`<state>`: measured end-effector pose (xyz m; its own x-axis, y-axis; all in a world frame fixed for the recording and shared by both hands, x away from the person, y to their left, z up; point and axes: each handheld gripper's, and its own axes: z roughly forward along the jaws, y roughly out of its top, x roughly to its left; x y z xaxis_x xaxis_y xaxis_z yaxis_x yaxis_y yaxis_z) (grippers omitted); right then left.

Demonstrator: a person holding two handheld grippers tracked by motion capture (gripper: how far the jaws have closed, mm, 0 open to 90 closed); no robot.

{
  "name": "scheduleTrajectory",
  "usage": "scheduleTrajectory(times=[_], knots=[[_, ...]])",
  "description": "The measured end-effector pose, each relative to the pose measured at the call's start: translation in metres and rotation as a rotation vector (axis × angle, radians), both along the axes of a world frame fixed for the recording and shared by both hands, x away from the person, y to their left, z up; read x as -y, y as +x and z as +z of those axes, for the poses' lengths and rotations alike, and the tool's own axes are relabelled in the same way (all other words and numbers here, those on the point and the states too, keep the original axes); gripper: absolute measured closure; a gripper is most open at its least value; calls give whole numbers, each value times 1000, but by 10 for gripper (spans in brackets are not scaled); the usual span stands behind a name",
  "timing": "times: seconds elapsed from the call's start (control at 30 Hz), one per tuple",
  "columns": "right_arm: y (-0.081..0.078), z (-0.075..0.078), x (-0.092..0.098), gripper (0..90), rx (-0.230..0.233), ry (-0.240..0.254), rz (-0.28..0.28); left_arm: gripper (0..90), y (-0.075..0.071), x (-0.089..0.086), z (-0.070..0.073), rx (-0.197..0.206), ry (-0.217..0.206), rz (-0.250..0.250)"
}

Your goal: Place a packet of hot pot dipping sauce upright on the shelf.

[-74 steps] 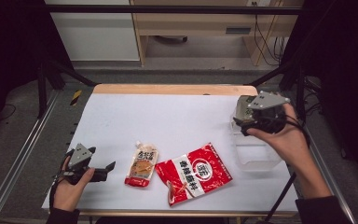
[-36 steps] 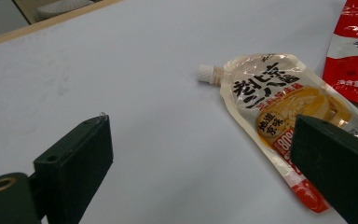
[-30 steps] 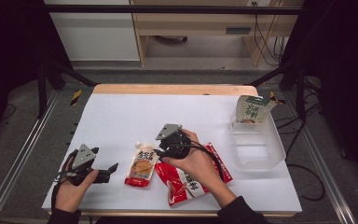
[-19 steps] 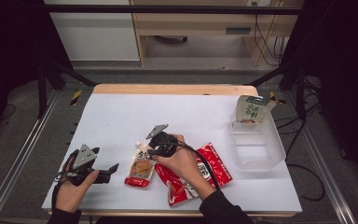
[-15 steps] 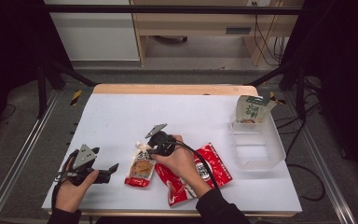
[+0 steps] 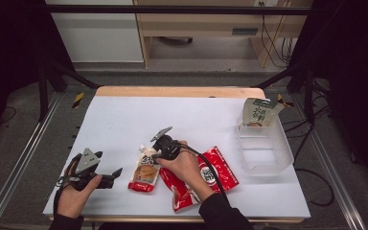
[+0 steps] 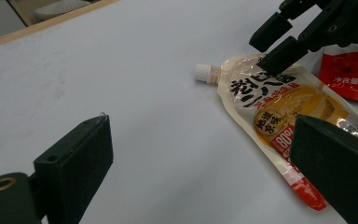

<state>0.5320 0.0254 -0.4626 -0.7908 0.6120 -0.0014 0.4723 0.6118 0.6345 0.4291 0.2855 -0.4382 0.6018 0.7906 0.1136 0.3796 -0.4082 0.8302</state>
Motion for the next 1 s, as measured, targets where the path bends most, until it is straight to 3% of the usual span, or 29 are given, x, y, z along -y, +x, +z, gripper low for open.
scheduleTrajectory(times=[0.33, 0.5, 0.67, 0.8, 1.0], knots=[[-3, -3, -1, 658, -21, -5, -4, 60, 0, 1, 0, 1, 0, -1], [-7, -2, -4, 767, -8, -28, 4, 62, 0, 2, 0, 1, 1, -3], [-9, -1, -6, 870, -2, -20, 18, 62, 0, 2, 0, -2, 4, -7], [-10, 6, -9, 888, 29, -1, 22, 65, 0, 1, 1, -2, -1, -8], [-21, 31, -13, 896, 96, 40, 59, 79, -3, -5, 10, 25, -41, 1]])
